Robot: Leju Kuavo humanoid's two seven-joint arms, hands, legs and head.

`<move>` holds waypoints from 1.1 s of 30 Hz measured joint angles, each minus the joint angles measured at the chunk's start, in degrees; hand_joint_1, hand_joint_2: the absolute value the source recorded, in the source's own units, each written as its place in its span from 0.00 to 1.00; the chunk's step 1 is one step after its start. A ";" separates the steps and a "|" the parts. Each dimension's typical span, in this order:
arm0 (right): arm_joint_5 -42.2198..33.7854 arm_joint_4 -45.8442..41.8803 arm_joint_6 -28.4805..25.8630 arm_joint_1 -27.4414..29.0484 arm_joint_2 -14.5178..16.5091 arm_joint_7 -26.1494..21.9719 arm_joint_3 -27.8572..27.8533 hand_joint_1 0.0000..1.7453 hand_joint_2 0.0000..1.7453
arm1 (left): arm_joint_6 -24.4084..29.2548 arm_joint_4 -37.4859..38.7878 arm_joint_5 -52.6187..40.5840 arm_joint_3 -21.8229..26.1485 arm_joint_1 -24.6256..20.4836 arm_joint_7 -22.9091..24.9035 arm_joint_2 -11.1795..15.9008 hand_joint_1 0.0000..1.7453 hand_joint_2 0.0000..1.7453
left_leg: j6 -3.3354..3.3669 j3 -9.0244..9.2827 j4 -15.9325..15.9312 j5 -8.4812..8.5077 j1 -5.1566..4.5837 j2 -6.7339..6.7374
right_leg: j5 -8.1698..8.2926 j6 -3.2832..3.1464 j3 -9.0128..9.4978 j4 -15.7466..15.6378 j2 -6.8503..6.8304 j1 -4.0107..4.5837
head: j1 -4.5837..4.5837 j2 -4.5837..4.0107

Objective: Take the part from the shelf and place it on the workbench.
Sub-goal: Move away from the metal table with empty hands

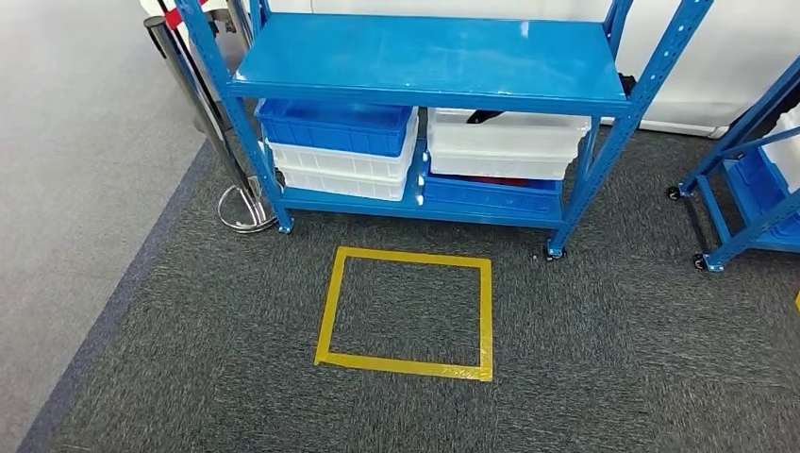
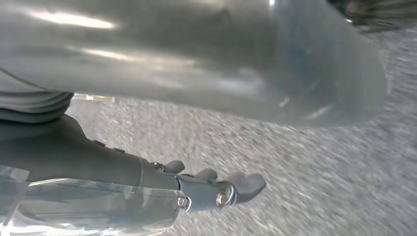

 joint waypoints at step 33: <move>-5.15 0.06 3.11 -1.07 0.34 1.64 -4.82 0.00 0.00 | 2.06 0.15 0.16 -1.23 -0.02 2.10 -0.09 0.00 0.00 | 0.07 -2.06 1.09 -8.32 -0.13 0.75 | 2.47 -0.84 -2.23 -0.29 1.95 0.88 | -0.13 0.00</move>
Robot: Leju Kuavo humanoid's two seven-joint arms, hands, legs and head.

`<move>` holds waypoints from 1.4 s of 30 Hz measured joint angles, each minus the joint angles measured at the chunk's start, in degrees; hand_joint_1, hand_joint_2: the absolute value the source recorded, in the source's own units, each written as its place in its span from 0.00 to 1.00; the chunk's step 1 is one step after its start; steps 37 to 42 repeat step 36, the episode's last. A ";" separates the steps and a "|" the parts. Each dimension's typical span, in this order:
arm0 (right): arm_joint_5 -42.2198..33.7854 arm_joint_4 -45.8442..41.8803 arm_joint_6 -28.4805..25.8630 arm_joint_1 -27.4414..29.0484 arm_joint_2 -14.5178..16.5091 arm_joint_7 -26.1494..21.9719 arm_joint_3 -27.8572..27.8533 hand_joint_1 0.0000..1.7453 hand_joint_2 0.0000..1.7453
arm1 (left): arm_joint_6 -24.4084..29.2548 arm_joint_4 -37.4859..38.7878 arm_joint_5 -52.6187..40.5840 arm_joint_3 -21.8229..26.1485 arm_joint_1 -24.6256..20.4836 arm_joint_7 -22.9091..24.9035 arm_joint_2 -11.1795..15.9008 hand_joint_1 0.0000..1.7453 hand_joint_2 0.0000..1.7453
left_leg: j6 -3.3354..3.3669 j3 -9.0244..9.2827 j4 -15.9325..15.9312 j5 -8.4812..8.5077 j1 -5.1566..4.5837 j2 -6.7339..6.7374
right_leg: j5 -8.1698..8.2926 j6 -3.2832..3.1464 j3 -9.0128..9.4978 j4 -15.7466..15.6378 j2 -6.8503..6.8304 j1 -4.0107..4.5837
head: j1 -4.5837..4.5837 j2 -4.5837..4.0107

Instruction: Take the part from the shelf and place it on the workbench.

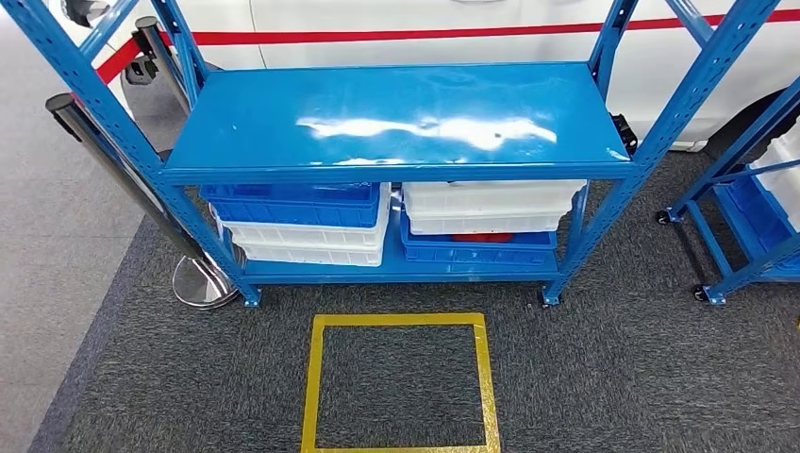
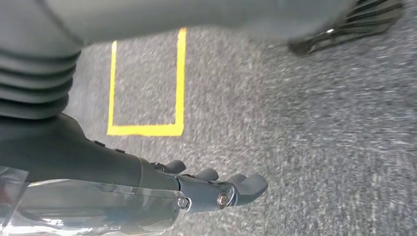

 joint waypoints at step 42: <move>1.37 0.11 -2.93 0.40 0.61 2.22 -1.10 0.00 0.00 | -2.09 0.16 0.12 -0.27 1.49 -0.78 0.42 0.00 0.00 | 0.64 -7.92 -7.03 15.59 0.12 0.50 | -10.32 1.01 13.70 -2.51 -0.76 -0.60 | -0.12 -0.01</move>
